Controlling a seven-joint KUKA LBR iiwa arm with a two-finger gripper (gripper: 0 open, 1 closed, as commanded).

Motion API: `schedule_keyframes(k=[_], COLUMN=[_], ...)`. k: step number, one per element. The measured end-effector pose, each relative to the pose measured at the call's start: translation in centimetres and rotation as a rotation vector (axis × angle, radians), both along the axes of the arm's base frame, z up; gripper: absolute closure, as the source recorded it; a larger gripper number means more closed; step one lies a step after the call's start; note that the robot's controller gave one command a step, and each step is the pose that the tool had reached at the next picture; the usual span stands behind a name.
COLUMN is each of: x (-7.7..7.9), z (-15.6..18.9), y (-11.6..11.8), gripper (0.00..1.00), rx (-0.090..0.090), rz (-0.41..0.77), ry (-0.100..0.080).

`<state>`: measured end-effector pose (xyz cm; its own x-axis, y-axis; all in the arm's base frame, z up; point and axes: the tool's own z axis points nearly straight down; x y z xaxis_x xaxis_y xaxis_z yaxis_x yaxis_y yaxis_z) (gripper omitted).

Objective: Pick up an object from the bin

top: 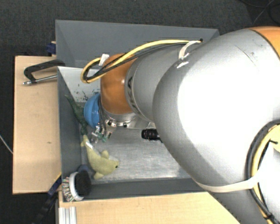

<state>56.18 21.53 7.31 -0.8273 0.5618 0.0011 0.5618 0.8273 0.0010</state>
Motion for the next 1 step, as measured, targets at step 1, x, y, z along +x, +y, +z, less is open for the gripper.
schedule_keyframes(k=[1], x=[-5.33], z=[0.59], y=[0.88], gripper=[1.0], rx=[0.0], rz=[0.145], ry=[0.0])
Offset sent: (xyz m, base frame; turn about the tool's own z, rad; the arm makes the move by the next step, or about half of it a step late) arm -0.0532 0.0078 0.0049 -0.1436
